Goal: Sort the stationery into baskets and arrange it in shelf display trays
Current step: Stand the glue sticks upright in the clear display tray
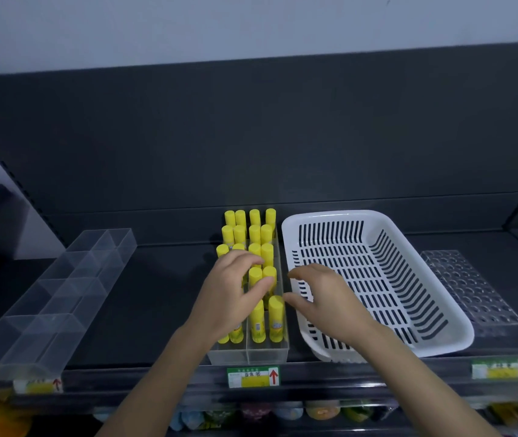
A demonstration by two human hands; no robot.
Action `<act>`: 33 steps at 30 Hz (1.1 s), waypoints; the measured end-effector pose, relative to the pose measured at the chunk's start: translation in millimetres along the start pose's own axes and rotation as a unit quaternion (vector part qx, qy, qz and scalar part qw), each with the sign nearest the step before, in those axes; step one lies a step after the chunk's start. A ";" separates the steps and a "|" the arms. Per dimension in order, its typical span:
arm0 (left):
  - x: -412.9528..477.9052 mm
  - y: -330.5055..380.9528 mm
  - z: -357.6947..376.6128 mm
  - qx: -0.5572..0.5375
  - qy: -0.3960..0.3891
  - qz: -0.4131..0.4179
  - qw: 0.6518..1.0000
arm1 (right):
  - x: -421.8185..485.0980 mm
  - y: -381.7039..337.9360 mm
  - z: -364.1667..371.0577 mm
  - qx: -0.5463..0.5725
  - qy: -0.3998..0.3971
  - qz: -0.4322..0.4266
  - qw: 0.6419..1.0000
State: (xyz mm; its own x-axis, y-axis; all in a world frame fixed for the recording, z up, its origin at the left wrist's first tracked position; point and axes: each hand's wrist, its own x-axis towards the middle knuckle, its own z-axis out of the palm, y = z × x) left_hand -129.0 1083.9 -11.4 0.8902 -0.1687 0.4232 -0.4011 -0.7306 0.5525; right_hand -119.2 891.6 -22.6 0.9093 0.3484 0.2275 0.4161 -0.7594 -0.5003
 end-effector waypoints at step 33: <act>59.8 62.2 138.4 0.058 -0.059 -0.201 0.976 | -25.5 211.2 -84.2 0.040 0.040 0.257 0.965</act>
State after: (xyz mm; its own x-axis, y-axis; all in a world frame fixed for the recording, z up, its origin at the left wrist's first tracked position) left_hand -70.8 936.8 -51.1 0.9920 0.0765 0.1002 0.0060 -0.8228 0.5683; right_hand -54.3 676.0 -63.6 0.9940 -0.1093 -0.0056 -0.0886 -0.7739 -0.6271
